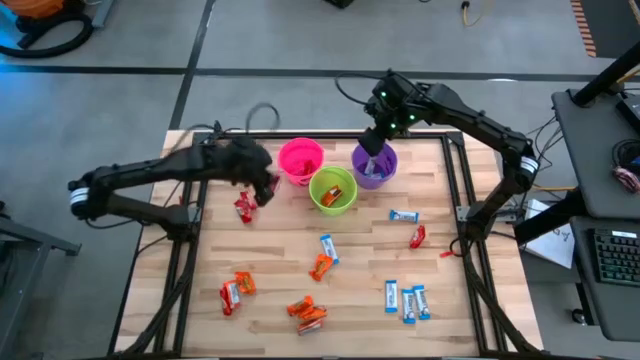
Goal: Sort candy
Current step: Put the red candy into the pink bin
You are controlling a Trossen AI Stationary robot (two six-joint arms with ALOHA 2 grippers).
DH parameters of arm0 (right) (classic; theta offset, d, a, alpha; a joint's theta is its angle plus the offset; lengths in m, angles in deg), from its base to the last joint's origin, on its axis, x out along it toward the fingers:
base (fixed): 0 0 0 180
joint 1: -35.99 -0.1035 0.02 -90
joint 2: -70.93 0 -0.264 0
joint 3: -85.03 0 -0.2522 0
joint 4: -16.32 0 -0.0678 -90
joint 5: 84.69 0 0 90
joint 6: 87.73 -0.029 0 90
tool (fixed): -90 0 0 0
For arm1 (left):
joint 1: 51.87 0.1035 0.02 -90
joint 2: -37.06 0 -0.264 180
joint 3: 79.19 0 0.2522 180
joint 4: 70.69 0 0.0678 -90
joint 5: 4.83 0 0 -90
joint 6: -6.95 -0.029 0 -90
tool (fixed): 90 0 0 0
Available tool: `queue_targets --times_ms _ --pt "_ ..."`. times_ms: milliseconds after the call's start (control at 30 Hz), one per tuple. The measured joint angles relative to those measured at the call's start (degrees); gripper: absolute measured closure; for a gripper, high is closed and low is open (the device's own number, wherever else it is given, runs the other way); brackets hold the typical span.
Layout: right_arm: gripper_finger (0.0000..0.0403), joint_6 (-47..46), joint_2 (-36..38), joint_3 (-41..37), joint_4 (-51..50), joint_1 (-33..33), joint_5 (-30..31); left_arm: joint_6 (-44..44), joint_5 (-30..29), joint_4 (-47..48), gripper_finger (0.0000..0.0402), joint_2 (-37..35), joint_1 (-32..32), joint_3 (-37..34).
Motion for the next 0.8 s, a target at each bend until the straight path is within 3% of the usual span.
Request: queue_targets --times_ms 200,300,433,800 --pt "0.0238 -0.7 0.1 0.0 1.8 -0.9 0.0 -5.1 -1.2 -24.3 0.0378 -0.7 4.4 -0.3" --pt "0.0238 -0.6 0.1 0.0 1.8 -1.4 0.1 -5.9 -4.7 -30.4 0.0378 2.3 6.1 -0.3" --pt "0.0238 -1.4 0.3 0.0 1.8 -2.1 2.4 -6.3 -7.8 -31.2 0.0378 7.5 8.1 -0.4" --pt "0.0238 -5.6 2.7 0.0 0.9 -2.5 4.0 -5.2 -7.9 -30.1 0.0377 16.8 10.1 0.2"
